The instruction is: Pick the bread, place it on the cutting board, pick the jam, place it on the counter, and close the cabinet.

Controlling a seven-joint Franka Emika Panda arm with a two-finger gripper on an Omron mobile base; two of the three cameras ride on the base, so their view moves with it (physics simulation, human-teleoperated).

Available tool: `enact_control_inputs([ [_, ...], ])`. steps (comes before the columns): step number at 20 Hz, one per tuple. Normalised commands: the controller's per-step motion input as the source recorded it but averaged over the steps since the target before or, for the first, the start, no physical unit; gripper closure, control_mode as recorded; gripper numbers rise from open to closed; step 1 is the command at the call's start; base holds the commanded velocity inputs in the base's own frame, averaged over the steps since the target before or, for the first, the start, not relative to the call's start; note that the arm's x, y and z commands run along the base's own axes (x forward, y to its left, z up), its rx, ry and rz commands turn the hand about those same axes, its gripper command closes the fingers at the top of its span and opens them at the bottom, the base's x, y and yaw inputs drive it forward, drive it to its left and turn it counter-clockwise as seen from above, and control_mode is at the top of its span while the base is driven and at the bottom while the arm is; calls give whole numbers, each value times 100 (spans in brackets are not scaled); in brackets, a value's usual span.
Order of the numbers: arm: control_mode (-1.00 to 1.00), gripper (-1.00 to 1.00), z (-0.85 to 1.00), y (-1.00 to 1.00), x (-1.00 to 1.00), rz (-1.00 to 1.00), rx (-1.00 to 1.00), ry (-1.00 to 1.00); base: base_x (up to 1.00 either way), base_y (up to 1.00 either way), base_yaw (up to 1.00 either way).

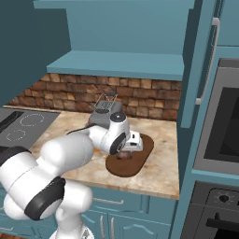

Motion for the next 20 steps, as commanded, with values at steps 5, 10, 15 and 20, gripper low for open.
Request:
enact_control_inputs([
  [5,-100,100,-7,0,2,0,0,4,0,0,0],
  [10,-100,100,-2,0,0,0,0,5,0,0,0],
  [15,-100,100,-6,0,0,0,0,5,0,0,0],
  [20,-100,100,-5,0,0,0,0,3,0,0,0],
])
